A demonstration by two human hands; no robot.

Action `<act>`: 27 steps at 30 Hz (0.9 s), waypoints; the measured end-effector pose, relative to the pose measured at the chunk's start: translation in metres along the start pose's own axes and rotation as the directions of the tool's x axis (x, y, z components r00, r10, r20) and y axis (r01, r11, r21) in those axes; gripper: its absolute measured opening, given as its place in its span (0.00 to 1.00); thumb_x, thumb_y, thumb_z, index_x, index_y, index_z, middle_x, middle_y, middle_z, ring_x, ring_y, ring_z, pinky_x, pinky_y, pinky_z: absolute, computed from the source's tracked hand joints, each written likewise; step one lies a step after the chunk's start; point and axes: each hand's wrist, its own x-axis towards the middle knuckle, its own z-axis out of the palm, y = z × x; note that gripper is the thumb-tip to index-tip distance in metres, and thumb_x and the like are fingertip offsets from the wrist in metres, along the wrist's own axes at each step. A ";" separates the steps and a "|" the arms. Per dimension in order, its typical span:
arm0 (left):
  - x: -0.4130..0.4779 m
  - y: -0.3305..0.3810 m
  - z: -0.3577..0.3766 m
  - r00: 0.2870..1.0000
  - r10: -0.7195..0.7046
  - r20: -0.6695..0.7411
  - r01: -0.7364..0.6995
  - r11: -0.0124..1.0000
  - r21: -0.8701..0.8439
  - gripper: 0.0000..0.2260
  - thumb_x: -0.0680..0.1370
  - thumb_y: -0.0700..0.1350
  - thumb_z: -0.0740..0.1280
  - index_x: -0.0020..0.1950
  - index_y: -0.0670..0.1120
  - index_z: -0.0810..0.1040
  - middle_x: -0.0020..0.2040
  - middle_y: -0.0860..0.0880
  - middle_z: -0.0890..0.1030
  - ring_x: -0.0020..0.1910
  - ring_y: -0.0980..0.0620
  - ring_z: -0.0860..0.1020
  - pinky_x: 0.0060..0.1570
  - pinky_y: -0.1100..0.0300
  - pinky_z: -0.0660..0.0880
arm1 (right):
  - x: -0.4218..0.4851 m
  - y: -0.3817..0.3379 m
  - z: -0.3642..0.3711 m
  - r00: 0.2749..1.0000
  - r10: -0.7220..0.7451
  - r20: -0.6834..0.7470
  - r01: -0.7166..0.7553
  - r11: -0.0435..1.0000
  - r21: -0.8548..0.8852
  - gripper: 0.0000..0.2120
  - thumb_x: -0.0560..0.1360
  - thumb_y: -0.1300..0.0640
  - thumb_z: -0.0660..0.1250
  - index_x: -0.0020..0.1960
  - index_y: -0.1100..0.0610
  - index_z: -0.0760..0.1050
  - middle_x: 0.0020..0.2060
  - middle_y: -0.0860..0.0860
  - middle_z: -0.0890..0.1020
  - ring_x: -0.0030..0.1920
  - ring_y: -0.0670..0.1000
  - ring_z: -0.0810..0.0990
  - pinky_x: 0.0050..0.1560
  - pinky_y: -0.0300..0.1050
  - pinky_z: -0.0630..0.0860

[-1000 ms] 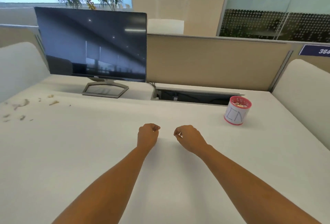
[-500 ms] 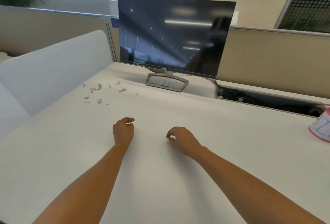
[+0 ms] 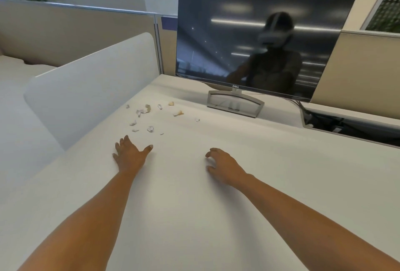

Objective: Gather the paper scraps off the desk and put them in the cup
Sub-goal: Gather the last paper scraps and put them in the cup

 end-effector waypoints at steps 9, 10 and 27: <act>0.040 0.027 0.021 0.997 -0.014 0.071 0.016 1.000 -0.027 0.47 0.70 0.63 0.67 0.76 0.40 0.45 0.77 0.42 0.50 0.77 0.45 0.46 0.73 0.44 0.42 | 0.055 -0.002 -0.007 0.995 0.100 -0.004 -0.100 0.995 0.027 0.26 0.78 0.54 0.60 0.73 0.57 0.57 0.76 0.53 0.52 0.75 0.53 0.55 0.73 0.45 0.55; 0.043 0.031 0.024 0.998 -0.009 0.069 0.012 0.999 -0.037 0.48 0.70 0.63 0.67 0.76 0.40 0.45 0.77 0.42 0.49 0.77 0.45 0.46 0.74 0.44 0.42 | 0.062 -0.002 -0.008 0.994 0.108 -0.002 -0.108 0.994 0.028 0.27 0.78 0.54 0.60 0.74 0.57 0.56 0.76 0.53 0.51 0.76 0.53 0.54 0.73 0.44 0.54; 0.042 0.033 0.047 0.960 0.279 0.013 -0.278 0.959 -0.055 0.21 0.81 0.40 0.54 0.75 0.48 0.59 0.75 0.48 0.62 0.76 0.49 0.57 0.73 0.54 0.57 | 0.187 -0.040 -0.008 0.986 0.167 -0.009 -0.167 0.985 0.047 0.30 0.79 0.57 0.58 0.75 0.63 0.47 0.76 0.59 0.48 0.76 0.57 0.50 0.73 0.47 0.53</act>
